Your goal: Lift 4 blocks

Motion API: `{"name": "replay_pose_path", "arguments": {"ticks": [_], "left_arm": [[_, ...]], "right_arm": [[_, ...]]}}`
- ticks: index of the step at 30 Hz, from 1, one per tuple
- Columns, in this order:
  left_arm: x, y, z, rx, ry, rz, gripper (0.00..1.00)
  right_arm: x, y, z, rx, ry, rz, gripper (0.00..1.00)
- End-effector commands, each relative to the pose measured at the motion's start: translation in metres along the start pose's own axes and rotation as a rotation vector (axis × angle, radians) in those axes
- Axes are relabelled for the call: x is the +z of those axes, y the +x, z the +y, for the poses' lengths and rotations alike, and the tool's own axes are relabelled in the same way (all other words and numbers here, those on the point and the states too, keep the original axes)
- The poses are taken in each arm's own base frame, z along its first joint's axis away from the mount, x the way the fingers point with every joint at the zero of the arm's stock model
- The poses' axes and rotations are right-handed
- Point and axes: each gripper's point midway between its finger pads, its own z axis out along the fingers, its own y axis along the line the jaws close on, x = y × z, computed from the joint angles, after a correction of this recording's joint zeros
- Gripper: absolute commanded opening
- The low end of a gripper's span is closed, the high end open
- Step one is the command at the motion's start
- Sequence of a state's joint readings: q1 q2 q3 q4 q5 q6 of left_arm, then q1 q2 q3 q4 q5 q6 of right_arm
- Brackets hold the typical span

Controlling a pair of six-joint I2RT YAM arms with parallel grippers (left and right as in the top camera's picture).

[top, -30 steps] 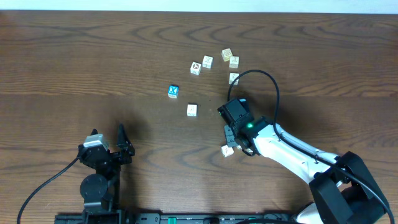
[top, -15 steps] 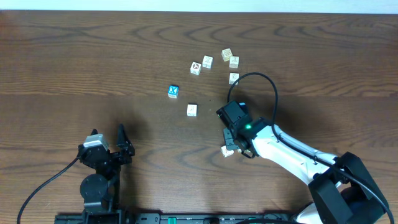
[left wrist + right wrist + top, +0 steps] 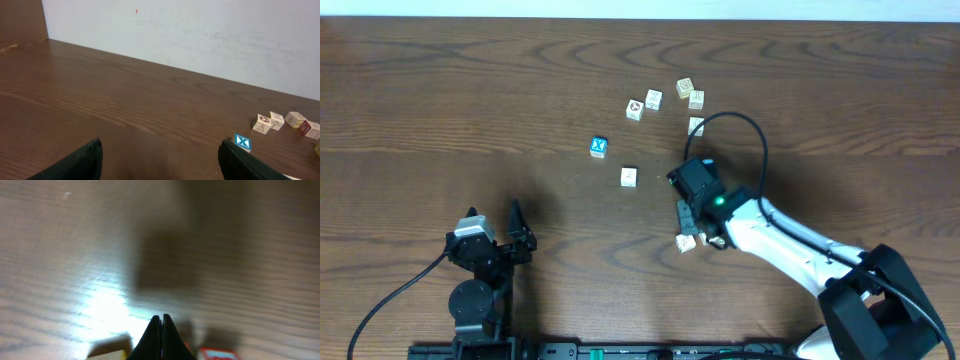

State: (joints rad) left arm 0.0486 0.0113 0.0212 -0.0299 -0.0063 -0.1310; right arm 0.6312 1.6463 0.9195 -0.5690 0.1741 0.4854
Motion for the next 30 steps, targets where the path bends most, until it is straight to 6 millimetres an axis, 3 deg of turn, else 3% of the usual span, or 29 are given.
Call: {"name": "replay_pose_path", "arguments": {"ticks": [1, 5, 12, 20, 30], "left_arm": [[0.001, 0.017, 0.007, 0.007, -0.031, 0.052, 0.74], [0.001, 0.017, 0.007, 0.007, -0.031, 0.052, 0.74], [0.001, 0.017, 0.007, 0.007, -0.031, 0.052, 0.74], [0.001, 0.017, 0.007, 0.007, -0.031, 0.052, 0.74], [0.001, 0.017, 0.007, 0.007, -0.031, 0.052, 0.74]], "right_arm": [[-0.018, -0.030, -0.013, 0.052, 0.014, -0.056, 0.01], [-0.024, -0.034, -0.037, 0.107, 0.052, -0.024, 0.01], [-0.025, -0.007, -0.073, 0.215, 0.149, 0.098, 0.01], [-0.030, 0.018, -0.082, 0.281, 0.205, 0.192, 0.01], [-0.022, 0.045, -0.073, 0.297, 0.150, 0.284, 0.01]]}}
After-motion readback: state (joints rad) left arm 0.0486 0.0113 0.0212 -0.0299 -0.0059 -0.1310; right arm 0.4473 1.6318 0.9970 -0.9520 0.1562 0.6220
